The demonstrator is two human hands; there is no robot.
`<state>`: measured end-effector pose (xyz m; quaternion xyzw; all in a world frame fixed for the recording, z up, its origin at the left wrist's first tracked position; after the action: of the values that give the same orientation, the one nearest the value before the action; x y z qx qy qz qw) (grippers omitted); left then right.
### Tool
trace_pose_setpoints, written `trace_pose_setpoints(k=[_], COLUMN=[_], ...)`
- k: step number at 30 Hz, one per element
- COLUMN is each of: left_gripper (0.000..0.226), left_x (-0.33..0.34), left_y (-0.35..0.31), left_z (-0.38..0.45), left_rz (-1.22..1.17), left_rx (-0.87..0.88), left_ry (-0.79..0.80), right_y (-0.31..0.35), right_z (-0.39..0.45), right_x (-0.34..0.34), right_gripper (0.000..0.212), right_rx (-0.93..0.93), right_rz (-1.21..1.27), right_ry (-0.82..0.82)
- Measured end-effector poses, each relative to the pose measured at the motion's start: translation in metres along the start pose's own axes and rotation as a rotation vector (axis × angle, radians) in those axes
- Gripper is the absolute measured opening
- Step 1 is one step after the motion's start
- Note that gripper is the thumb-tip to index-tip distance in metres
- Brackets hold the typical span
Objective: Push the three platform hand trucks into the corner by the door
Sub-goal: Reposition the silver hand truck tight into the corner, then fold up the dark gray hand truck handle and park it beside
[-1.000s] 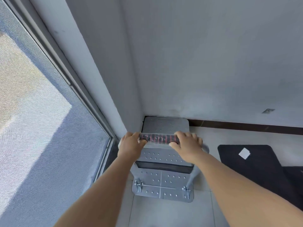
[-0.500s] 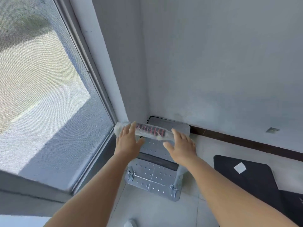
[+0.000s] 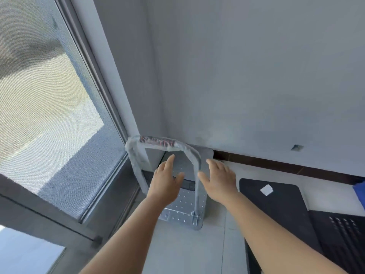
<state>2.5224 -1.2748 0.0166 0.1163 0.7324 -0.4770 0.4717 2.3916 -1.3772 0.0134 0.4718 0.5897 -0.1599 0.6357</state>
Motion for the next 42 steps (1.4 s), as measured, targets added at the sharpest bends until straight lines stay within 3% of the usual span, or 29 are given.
trace_pose_setpoints(k=[13, 25, 37, 42], left_gripper=[0.065, 0.063, 0.062, 0.056], left_x=[0.076, 0.166, 0.289, 0.321], left_y=[-0.106, -0.220, -0.306, -0.320], left_z=[-0.171, -0.248, -0.270, -0.263], left_rz=[-0.059, -0.084, 0.144, 0.340], left_rx=[0.180, 0.387, 0.339, 0.255], left_ry=[0.104, 0.242, 0.331, 0.297], right_y=[-0.099, -0.233, -0.400, -0.465], right_z=[-0.193, -0.306, -0.347, -0.343], right_x=[-0.055, -0.104, -0.129, -0.130], right_gripper=[0.060, 0.057, 0.064, 0.070], right_rx=[0.104, 0.303, 0.359, 0.325], right_rz=[-0.037, -0.013, -0.051, -0.118], right_ry=[-0.087, -0.221, -0.115, 0.063])
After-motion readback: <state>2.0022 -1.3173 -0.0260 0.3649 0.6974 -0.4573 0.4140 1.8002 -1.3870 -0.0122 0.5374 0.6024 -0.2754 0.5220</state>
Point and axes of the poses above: each hand's wrist, its own z-axis towards the middle knuckle, its own x-axis out of the palm, y = z × x, the point moved 4 cm from there along z, towards the middle knuckle, and after that the axes turned 1 degree about x, right-handed, at the moved point
